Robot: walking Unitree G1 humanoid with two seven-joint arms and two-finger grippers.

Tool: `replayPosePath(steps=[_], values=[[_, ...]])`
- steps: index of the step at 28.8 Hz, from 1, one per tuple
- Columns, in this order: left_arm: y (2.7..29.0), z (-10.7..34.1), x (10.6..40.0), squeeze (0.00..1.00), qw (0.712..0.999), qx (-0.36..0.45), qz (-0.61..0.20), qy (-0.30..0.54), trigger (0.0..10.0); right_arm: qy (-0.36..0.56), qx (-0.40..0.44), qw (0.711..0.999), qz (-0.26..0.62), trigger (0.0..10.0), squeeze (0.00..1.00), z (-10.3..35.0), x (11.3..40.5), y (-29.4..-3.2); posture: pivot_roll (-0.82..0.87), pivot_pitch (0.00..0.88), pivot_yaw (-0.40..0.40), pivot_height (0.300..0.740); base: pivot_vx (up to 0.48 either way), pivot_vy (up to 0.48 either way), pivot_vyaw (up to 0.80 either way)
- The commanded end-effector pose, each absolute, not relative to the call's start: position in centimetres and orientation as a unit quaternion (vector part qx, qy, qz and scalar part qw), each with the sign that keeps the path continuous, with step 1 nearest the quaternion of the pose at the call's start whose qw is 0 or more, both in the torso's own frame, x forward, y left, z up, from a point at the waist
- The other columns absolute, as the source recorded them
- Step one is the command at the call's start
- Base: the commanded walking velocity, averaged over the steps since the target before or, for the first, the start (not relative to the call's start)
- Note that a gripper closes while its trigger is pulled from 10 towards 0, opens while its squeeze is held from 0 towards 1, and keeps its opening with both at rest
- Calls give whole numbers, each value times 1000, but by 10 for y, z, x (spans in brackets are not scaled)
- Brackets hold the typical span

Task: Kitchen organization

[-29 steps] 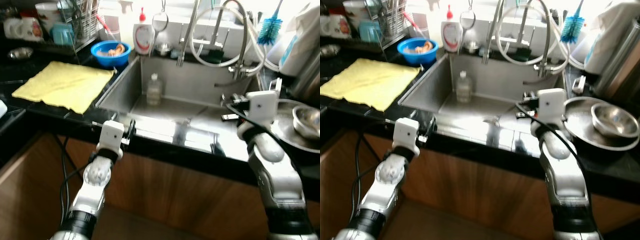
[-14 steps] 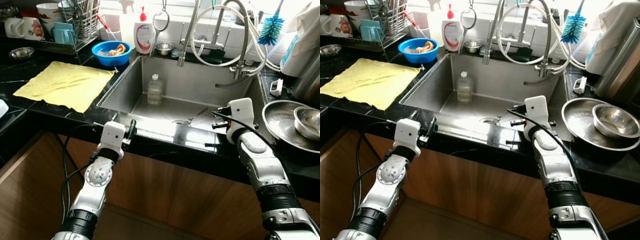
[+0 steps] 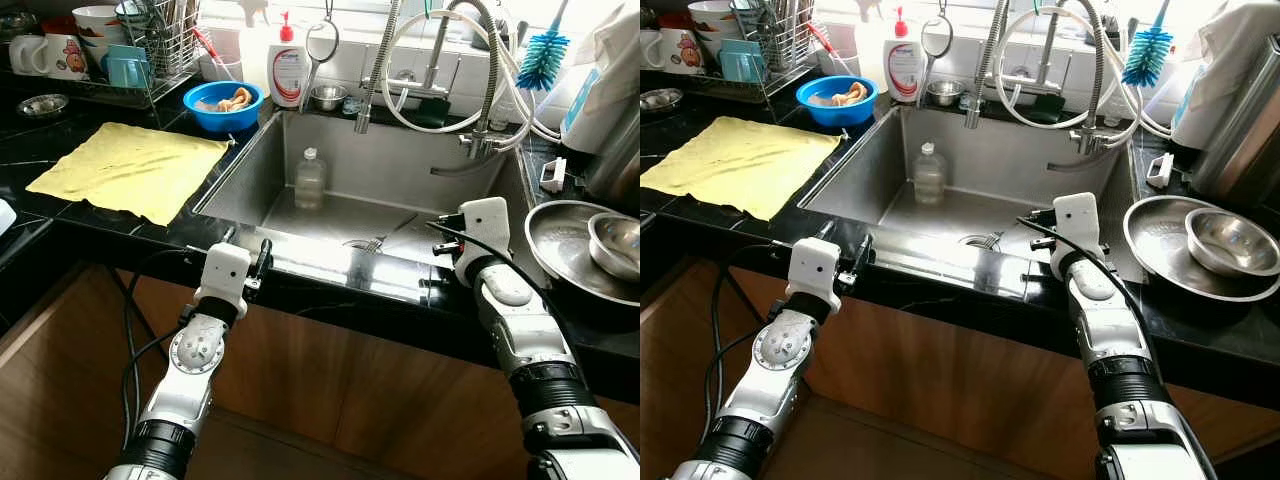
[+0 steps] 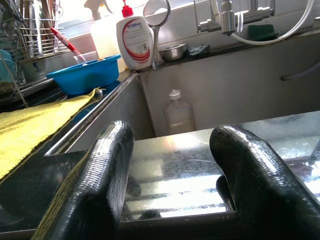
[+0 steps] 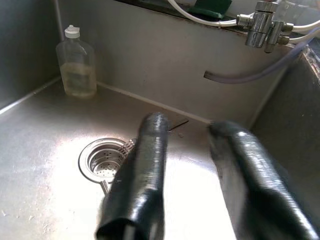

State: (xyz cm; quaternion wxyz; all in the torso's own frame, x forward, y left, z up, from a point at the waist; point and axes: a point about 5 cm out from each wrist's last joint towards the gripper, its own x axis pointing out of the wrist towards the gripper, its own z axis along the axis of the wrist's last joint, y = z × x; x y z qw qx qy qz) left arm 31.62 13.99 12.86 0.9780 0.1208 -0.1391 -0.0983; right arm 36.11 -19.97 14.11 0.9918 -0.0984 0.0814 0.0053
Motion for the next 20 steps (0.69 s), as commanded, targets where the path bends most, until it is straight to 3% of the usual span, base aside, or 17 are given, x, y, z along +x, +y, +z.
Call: replayPosePath(steps=[1, 2, 5, 12, 17, 18, 19, 20], values=[[143, 116, 315, 0, 981, 129, -97, -105, 10000, 72, -107, 992, -4, 10000, 886, 150, 365, -205, 23, 0, -42, 740, 0, 0, 0], [144, 116, 315, 0, 981, 128, -96, -105, 10000, 61, -112, 992, -8, 10000, 0, 156, 365, -206, 22, 0, -41, 740, 0, 0, 0], [144, 116, 315, 0, 982, 129, -95, -104, 10000, 47, -111, 992, -18, 10000, 0, 165, 366, -210, 22, 0, -41, 740, 0, 0, 0], [146, 115, 314, 0, 982, 130, -96, -102, 10000, -46, -153, 985, -68, 10000, 0, 234, 364, -231, 5, 0, -35, 740, 0, 0, 0], [145, 115, 315, 0, 982, 130, -97, -101, 10000, -40, -178, 980, -79, 10000, 0, 246, 360, -239, -2, 0, -33, 740, 0, 0, 0], [145, 115, 315, 0, 982, 130, -97, -101, 10000, -23, -182, 979, -86, 10000, 686, 244, 359, -244, -2, 0, -33, 740, 0, 0, 0], [145, 114, 315, 0, 982, 130, -98, -99, 10000, 13, -184, 977, -104, 10000, 1000, 239, 356, -254, -5, 0, -33, 740, 0, 0, 0], [145, 114, 315, 0, 982, 129, -98, -99, 10000, 23, -184, 976, -111, 10000, 1000, 237, 355, -258, -5, 0, -33, 740, 0, 0, 0]])
